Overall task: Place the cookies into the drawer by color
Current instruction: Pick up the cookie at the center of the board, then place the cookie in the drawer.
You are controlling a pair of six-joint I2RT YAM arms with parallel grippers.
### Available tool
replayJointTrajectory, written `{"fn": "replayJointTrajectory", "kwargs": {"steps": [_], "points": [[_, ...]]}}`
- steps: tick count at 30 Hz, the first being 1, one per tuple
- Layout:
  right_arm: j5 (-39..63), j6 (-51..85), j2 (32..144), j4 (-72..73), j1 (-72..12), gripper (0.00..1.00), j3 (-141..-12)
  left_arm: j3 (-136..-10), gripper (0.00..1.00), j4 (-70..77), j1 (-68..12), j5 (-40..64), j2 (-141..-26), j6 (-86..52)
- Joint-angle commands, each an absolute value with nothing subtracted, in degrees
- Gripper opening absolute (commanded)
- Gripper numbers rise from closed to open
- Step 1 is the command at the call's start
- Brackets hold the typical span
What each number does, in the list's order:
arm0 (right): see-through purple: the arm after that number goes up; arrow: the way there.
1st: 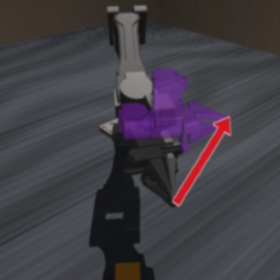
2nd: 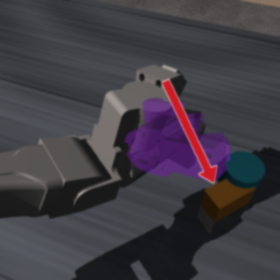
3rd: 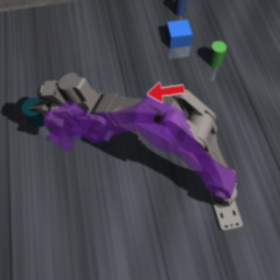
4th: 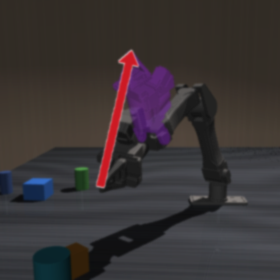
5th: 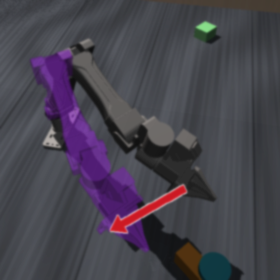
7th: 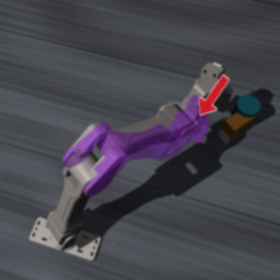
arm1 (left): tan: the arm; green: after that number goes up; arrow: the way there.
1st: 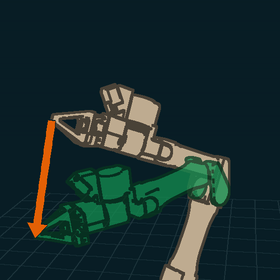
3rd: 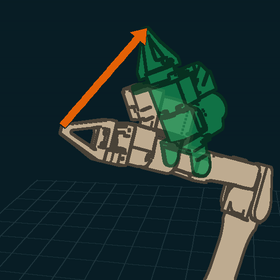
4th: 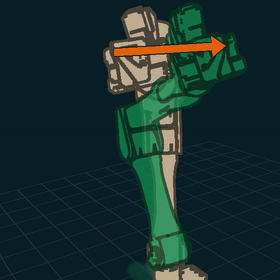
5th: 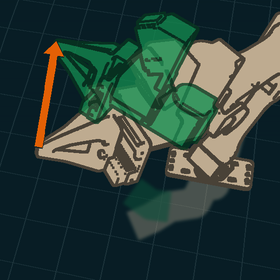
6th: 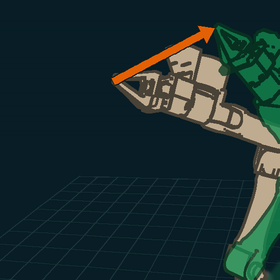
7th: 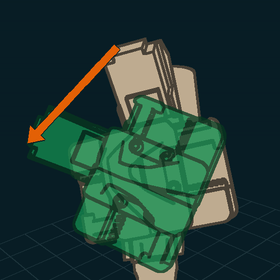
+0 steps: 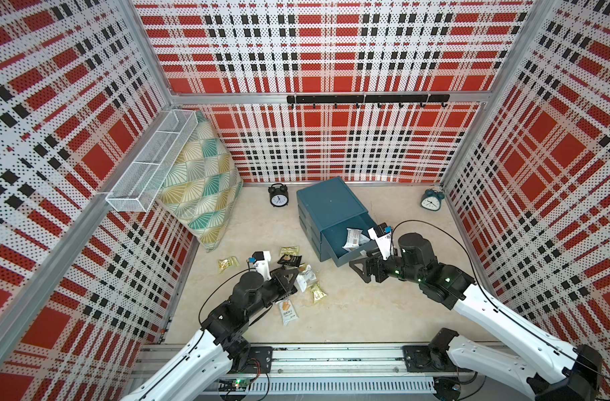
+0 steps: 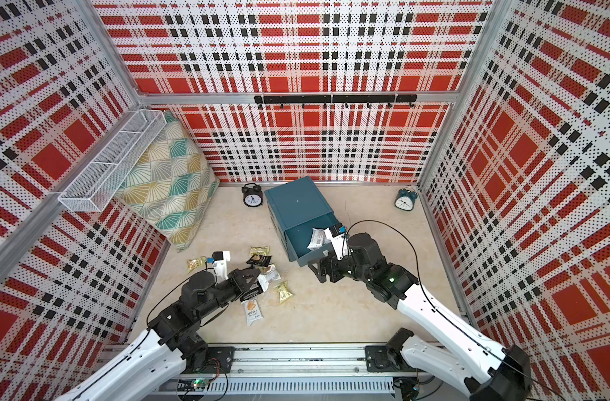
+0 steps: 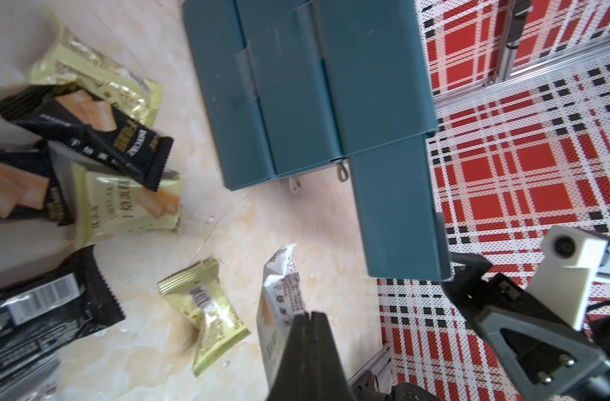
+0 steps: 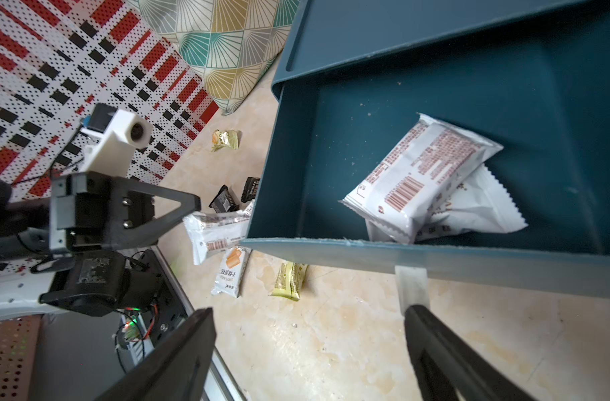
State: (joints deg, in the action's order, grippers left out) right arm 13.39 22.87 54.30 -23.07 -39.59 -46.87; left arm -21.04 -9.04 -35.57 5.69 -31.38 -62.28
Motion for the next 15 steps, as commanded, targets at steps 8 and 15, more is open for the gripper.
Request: {"fn": "replayJointTrajectory", "kwargs": {"steps": [8,15], "points": [[10.8,23.0,52.2,-24.9,-39.8,1.0,-48.4,-39.2,0.0,-10.4,-34.6,5.7,-38.7,-54.8],[8.2,23.8,51.4,-25.5,-39.8,1.0,-48.6,-50.0,0.0,-8.8,-36.4,5.4,-46.8,-51.8]]}}
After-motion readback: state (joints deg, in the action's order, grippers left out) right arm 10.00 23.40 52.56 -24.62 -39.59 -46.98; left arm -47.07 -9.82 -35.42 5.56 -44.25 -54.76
